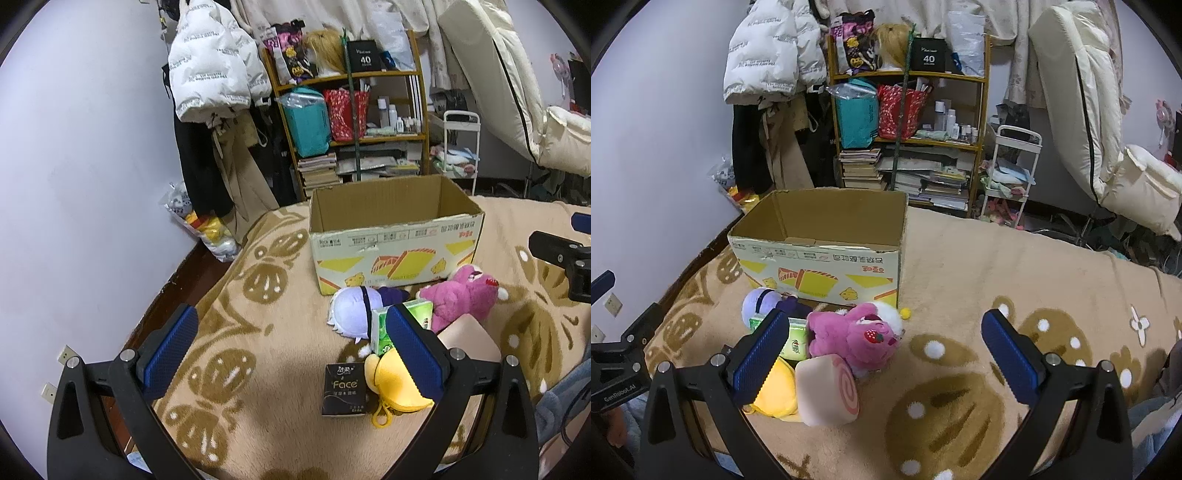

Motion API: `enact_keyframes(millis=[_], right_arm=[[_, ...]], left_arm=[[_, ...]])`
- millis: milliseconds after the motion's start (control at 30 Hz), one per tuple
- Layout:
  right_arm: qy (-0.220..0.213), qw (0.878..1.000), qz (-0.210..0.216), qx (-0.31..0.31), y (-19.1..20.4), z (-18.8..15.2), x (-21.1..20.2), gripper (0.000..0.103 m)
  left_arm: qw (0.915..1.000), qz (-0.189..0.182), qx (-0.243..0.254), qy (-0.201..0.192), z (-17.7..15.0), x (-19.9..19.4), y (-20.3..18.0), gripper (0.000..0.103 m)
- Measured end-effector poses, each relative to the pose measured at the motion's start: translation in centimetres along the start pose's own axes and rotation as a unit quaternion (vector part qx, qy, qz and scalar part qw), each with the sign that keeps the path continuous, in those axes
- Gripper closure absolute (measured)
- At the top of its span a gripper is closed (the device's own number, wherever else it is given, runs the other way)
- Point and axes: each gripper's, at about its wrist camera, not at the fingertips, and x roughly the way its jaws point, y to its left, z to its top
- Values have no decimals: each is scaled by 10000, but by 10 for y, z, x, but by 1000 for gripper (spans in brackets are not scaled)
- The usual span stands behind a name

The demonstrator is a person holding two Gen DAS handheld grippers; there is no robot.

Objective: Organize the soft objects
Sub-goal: 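Grasp the black Face tissue pack with the left tool while the right tool grasps the pink-swirl cushion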

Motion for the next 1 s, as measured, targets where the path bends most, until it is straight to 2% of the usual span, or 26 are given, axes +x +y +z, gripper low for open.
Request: enact_keyframes(millis=[333, 567, 733, 833, 1000], right_arm=[[448, 9986, 121, -267, 23, 0, 28, 0], [957, 9948, 261, -251, 32, -6, 59, 0], [1259, 9910, 168, -431, 41, -14, 78, 0], [1461, 9875, 115, -571, 45, -21, 88, 0], [1845, 9798, 57, -768, 52, -31, 104, 0]], left_arm=[[9967, -91, -263, 757, -3, 38, 10, 3], [9925, -162, -110, 1205, -8, 64, 3, 3], [9859, -230, 106, 1653, -16, 88, -10, 3], [9785, -347, 169, 2028, -23, 106, -16, 3], [9715, -327, 140, 2345, -32, 121, -17, 3]])
